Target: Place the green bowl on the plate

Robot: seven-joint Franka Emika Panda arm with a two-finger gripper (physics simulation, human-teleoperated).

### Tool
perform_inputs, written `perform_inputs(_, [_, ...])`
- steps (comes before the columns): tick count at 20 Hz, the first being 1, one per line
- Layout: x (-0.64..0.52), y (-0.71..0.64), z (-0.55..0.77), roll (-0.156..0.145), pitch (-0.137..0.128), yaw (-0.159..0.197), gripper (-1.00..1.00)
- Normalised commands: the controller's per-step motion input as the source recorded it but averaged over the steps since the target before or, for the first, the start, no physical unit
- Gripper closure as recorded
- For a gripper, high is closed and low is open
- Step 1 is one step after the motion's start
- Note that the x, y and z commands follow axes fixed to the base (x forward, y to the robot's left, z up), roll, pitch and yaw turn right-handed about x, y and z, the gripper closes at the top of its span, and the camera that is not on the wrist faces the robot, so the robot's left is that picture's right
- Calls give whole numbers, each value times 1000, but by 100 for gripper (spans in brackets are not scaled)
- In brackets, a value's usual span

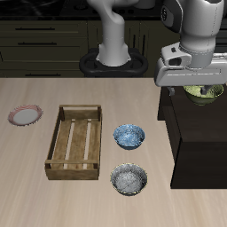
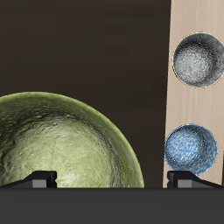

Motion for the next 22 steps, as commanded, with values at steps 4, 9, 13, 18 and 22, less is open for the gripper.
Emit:
perform_inputs(4, [-323,31,-220,73,-11,-5,100])
perform_inputs(9, [-229,37,-28,50,17,-26,100])
perform_inputs(13, [-155,-35,160,31,-30,-8,100])
perform_inputs(18, [-325,-77,240,52,-54,11,100])
perform_inputs(22, [-273,-271,214,29,-29,-6,100])
